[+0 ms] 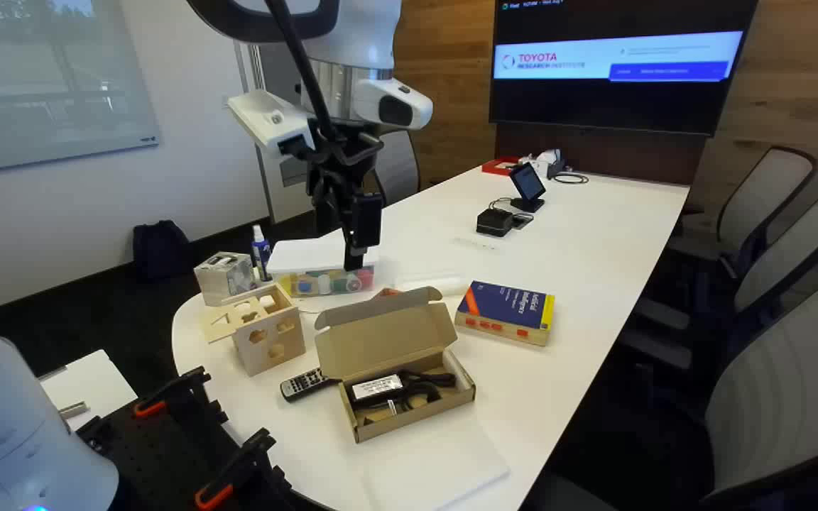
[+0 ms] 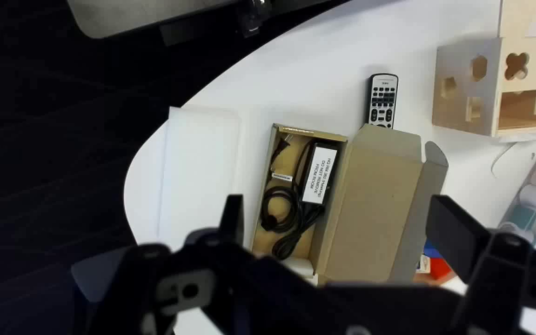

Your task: Close the brown box.

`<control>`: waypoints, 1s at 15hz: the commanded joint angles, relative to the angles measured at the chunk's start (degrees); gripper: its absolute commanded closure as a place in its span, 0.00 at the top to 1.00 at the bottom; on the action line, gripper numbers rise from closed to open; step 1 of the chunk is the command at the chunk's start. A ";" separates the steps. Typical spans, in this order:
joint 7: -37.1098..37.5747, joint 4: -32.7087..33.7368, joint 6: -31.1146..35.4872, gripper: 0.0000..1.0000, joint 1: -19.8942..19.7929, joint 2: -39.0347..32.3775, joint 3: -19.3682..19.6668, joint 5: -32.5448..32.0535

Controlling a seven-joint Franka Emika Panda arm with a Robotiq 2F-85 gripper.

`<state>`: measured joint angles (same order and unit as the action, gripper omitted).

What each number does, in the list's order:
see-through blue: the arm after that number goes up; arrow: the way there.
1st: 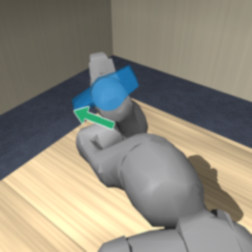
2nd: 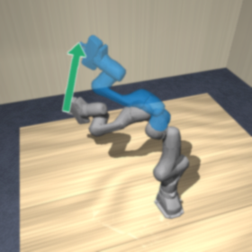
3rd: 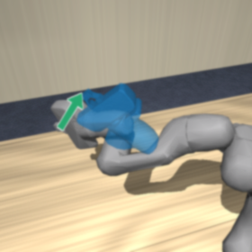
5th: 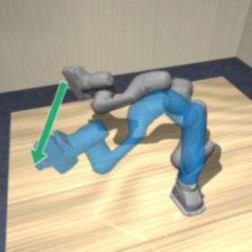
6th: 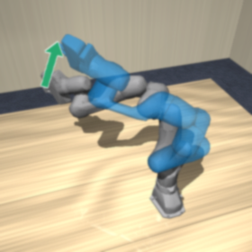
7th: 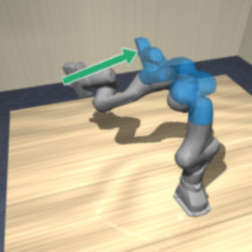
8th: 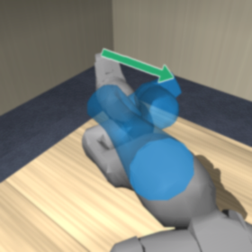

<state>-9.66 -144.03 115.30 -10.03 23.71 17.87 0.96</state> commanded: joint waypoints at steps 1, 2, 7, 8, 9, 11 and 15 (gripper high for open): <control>-0.38 0.07 -0.09 1.00 -1.05 -0.15 -0.99 0.45; -0.38 0.07 -0.09 1.00 -1.05 -0.15 -0.98 0.45; 2.01 6.09 0.29 1.00 1.75 -6.63 -4.71 0.96; 2.96 8.01 0.02 1.00 2.34 -8.45 -6.32 0.55; 4.16 10.25 -0.17 1.00 3.20 -10.77 -7.91 0.40; 5.83 14.84 -0.70 1.00 4.67 -15.73 -10.50 0.05; 11.43 23.89 -0.30 1.00 7.23 -28.81 -14.88 -1.38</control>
<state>-2.03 -128.03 115.42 -4.14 5.28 4.90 1.00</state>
